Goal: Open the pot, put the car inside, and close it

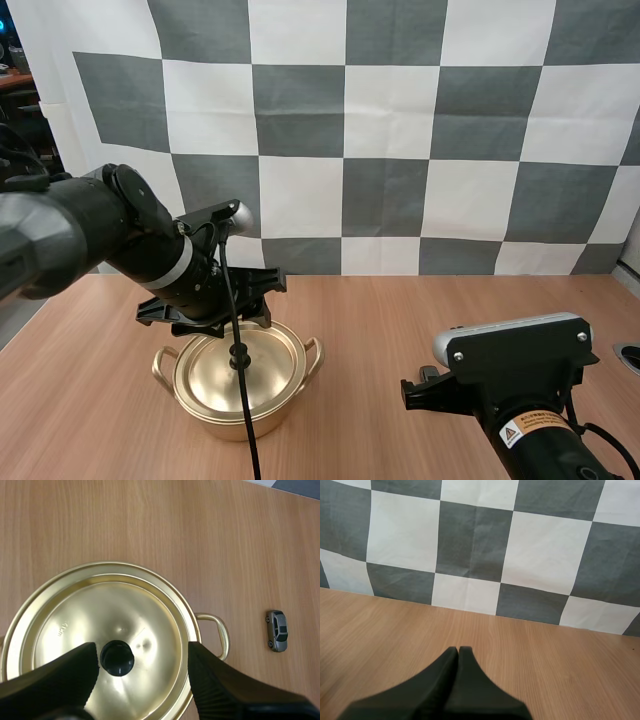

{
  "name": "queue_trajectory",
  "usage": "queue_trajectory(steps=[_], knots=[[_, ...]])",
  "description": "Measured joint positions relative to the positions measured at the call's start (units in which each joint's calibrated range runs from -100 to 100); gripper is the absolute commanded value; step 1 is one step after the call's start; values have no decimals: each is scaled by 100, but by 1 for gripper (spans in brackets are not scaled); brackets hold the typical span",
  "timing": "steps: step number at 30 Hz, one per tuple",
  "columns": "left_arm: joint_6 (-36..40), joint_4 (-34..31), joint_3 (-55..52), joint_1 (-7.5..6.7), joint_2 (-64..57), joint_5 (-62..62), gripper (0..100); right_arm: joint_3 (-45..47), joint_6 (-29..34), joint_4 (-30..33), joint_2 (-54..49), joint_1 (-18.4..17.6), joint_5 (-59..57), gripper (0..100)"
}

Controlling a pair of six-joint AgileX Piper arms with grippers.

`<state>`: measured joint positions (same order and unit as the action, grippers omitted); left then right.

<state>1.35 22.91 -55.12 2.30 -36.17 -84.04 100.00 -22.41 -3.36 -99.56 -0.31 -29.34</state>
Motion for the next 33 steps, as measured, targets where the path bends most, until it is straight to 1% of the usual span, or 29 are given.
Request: queue_trajectory(steps=[11, 18, 28, 33], knots=[[-98, 0, -67, 0, 0, 47, 87, 0, 0, 13, 0, 0, 0, 0], [-236, -24, -596, 0, 245, 808, 87, 0, 0, 29, 0, 0, 16, 0], [-236, -128, -616, 0, 304, 1534, 86, 0, 0, 29, 0, 0, 16, 0], [-236, -100, -616, 0, 367, 1595, 82, 0, 0, 29, 0, 0, 16, 0]])
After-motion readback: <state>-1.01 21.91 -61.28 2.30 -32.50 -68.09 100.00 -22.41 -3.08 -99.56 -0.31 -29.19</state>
